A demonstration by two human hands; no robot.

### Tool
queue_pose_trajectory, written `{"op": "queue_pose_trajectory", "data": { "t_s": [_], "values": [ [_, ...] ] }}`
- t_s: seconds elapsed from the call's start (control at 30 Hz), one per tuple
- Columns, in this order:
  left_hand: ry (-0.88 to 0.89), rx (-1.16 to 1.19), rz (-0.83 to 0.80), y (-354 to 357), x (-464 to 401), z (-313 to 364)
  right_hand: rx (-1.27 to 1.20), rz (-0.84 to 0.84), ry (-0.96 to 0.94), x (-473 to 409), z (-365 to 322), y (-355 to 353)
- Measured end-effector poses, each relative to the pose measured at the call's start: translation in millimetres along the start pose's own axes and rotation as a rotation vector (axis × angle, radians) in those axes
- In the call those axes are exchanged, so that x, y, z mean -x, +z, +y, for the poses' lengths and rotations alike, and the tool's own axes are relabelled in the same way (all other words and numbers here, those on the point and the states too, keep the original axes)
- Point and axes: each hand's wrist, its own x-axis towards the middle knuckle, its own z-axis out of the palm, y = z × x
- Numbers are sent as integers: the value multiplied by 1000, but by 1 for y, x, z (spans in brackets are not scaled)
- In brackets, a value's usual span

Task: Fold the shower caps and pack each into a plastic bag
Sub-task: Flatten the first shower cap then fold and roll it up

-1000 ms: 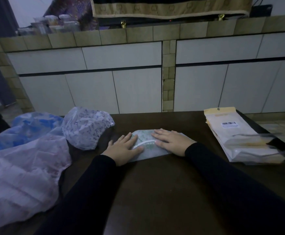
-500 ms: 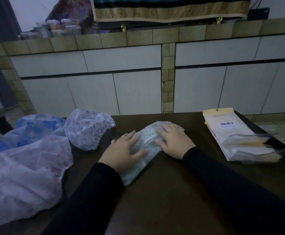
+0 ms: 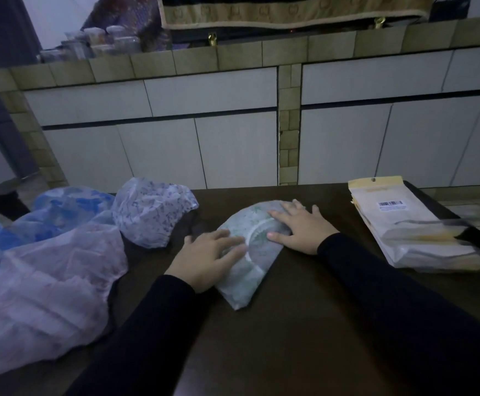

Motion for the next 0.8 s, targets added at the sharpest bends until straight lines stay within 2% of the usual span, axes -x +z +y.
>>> {"op": "queue_pose_trajectory", "data": {
  "t_s": [0.1, 0.17, 0.23, 0.3, 0.43, 0.57, 0.63, 0.7, 0.8],
  "values": [
    [71, 61, 136, -2, -3, -5, -75, 368, -125, 14, -17, -1],
    [91, 96, 69, 0, -5, -5, -202, 507, -272, 26, -29, -4],
    [49, 34, -89, 5, -7, 0, -203, 420, -355, 40, -39, -6],
    [6, -33, -144, 9, -8, 8, -127, 299, -392, 50, -44, -4],
    [5, 4, 7, 11, -10, 13, -115, 198, -376, 62, -38, -1],
    [273, 254, 230, 7, -5, 0, -192, 261, -370, 67, -28, -1],
    [331, 318, 176, 6, -1, 1, -217, 299, -406, 69, -25, -1],
    [326, 338, 49, 4, 0, 4, -247, 234, -414, 72, -22, -2],
    [284, 325, -9, 3, -3, 5, -333, 155, -446, 78, -13, -4]
  ]
}}
